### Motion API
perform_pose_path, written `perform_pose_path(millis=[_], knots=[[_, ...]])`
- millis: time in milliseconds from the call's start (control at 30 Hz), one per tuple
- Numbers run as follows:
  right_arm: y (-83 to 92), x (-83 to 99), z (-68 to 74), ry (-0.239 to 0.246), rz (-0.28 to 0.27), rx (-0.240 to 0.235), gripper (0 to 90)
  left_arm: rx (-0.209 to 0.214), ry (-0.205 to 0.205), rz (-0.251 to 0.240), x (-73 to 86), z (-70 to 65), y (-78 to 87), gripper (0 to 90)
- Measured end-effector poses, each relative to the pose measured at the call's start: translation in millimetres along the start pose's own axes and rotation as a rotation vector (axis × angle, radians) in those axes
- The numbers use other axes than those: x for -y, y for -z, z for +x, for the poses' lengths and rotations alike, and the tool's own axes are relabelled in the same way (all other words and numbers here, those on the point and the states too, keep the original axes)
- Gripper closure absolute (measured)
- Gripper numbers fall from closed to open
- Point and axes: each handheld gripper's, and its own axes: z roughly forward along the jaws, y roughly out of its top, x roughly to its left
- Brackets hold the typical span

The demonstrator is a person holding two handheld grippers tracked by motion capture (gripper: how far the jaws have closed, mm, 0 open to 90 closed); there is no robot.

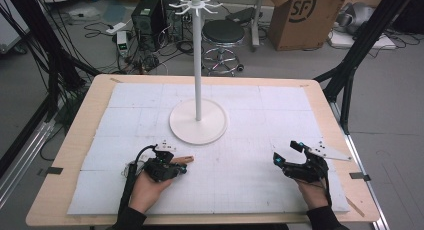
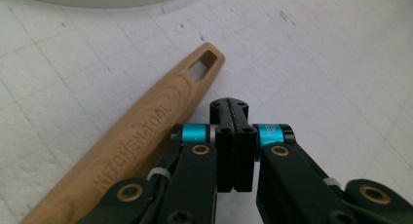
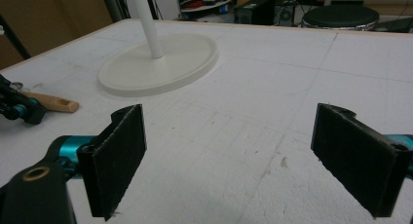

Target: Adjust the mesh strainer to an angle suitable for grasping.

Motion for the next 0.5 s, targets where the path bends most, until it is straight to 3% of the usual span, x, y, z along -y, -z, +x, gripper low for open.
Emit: perform_pose_path(millis=[167,500], knots=[[-1.6,0.3,0.1,0.006,0.008,-0.002,12.1,-0.088,-0.043,-0.004,-8.9,-4.8,-7.4,89.9],[-1.1,0.5,-0.2,0.005,0.008,-0.002,12.1,-0.132,-0.001,-0.047,-17.8,8.0,-14.3,89.8]])
